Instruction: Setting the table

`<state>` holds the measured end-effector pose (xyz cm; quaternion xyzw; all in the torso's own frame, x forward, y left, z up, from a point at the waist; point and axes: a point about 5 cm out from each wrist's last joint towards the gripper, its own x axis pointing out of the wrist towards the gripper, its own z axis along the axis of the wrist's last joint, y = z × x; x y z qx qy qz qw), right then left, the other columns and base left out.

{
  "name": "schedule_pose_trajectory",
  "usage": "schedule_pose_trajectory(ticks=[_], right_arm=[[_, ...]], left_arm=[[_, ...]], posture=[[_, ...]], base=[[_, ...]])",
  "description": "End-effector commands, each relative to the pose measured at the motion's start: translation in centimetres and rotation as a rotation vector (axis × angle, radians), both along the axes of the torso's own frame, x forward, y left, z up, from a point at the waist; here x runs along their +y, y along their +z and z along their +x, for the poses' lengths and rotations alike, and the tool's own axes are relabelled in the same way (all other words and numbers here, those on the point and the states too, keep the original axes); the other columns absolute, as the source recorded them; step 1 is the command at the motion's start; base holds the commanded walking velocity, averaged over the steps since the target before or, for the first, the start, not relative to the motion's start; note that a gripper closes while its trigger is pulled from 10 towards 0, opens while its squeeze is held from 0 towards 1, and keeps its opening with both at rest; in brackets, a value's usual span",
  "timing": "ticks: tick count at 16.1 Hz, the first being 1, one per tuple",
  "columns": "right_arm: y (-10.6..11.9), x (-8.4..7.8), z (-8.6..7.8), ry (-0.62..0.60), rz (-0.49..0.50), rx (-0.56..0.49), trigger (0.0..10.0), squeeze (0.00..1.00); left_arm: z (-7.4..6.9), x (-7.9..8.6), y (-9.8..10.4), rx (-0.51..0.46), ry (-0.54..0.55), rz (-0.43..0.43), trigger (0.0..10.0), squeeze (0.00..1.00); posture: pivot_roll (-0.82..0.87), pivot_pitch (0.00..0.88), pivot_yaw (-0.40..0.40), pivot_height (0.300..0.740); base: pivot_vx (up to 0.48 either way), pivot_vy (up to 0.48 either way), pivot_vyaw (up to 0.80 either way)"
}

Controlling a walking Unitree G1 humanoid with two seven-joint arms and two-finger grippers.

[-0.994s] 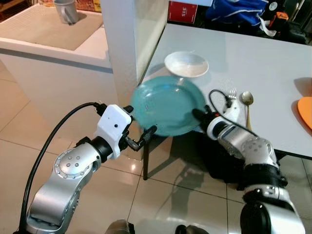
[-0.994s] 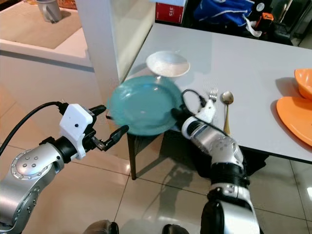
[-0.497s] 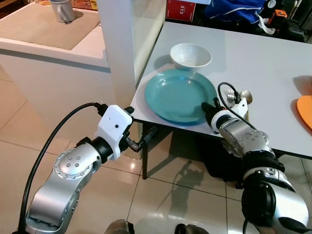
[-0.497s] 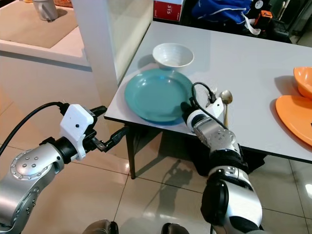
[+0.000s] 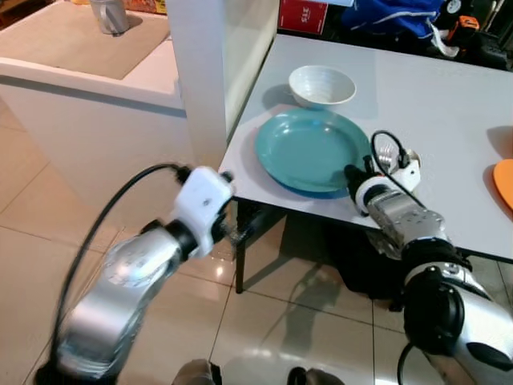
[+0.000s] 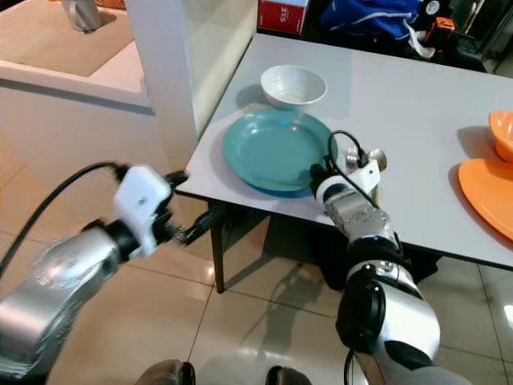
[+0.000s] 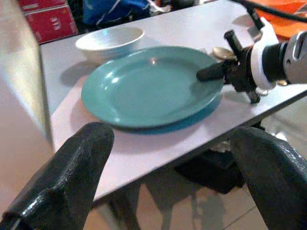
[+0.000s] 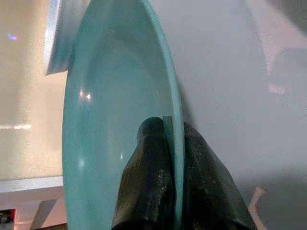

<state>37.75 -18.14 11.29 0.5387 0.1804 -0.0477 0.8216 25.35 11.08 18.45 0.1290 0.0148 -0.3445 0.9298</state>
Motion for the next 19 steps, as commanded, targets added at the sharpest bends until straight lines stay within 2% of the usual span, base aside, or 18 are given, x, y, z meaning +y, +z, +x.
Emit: schedule_pose_trajectory(ticks=[1, 5, 9, 11, 12, 14, 15, 16, 17, 18, 19], right_arm=[[-0.5, -0.8, -0.2, -0.027, -0.027, 0.036, 10.0, 1.00], [-0.2, -0.7, -0.2, 0.020, -0.006, 0.046, 10.0, 1.00], [0.3, -1.2, -0.5, 0.035, 0.022, 0.053, 10.0, 1.00], [1.6, -1.6, -1.5, 0.054, 0.020, 0.032, 10.0, 1.00], [2.5, -1.7, -2.4, 0.061, 0.016, 0.005, 10.0, 0.00], [4.6, -1.6, -5.4, 0.090, -0.013, -0.054, 10.0, 0.00], [4.9, -1.3, -6.8, 0.109, -0.051, -0.055, 10.0, 0.00], [4.9, -1.2, -7.2, 0.114, -0.062, -0.054, 10.0, 0.00], [5.3, -0.9, -8.4, 0.135, -0.104, -0.055, 10.0, 0.00], [5.8, -0.7, -9.7, 0.163, -0.165, -0.056, 10.0, 0.00], [6.3, -0.5, -10.7, 0.183, -0.211, -0.058, 10.0, 0.00]], left_arm=[[0.2, -0.3, -0.4, 0.020, 0.001, 0.014, 10.0, 0.00], [1.3, -2.9, -0.3, 0.020, -0.007, 0.008, 10.0, 0.00], [1.3, -5.5, -1.4, 0.028, -0.013, 0.010, 10.0, 0.00], [1.1, -7.2, -1.2, 0.014, -0.014, 0.006, 10.0, 0.00], [1.0, -7.6, -1.1, -0.004, 0.005, 0.002, 10.0, 0.00], [1.5, -8.1, -0.8, -0.057, 0.098, -0.010, 10.0, 0.00], [2.0, -8.3, -0.9, -0.073, 0.151, -0.004, 10.0, 0.00], [2.1, -8.3, -0.9, -0.077, 0.163, -0.002, 10.0, 0.00], [2.6, -8.5, -1.1, -0.086, 0.228, 0.002, 10.0, 0.00], [3.0, -5.9, -1.1, -0.096, 0.299, 0.003, 10.0, 0.00], [2.9, -2.0, -0.9, -0.106, 0.350, 0.001, 10.0, 0.00]], posture=[[0.19, 0.136, -0.036, 0.740], [0.18, 0.129, -0.040, 0.740], [0.18, 0.117, -0.040, 0.740], [0.17, 0.109, -0.042, 0.740], [0.17, 0.103, -0.041, 0.740], [0.15, 0.094, -0.036, 0.740], [0.14, 0.090, -0.027, 0.740], [0.14, 0.090, -0.027, 0.740], [0.13, 0.082, -0.018, 0.740], [0.13, 0.076, -0.014, 0.740], [0.12, 0.066, -0.013, 0.740]], base=[[0.000, 0.000, 0.00], [0.000, 0.000, 0.00], [0.000, 0.000, 0.00], [0.000, 0.000, 0.00], [0.000, 0.000, 0.00], [0.000, 0.000, 0.00], [0.000, 0.000, 0.00], [0.000, 0.000, 0.00], [0.000, 0.000, 0.00], [0.000, 0.000, 0.00], [0.000, 0.000, 0.00]])
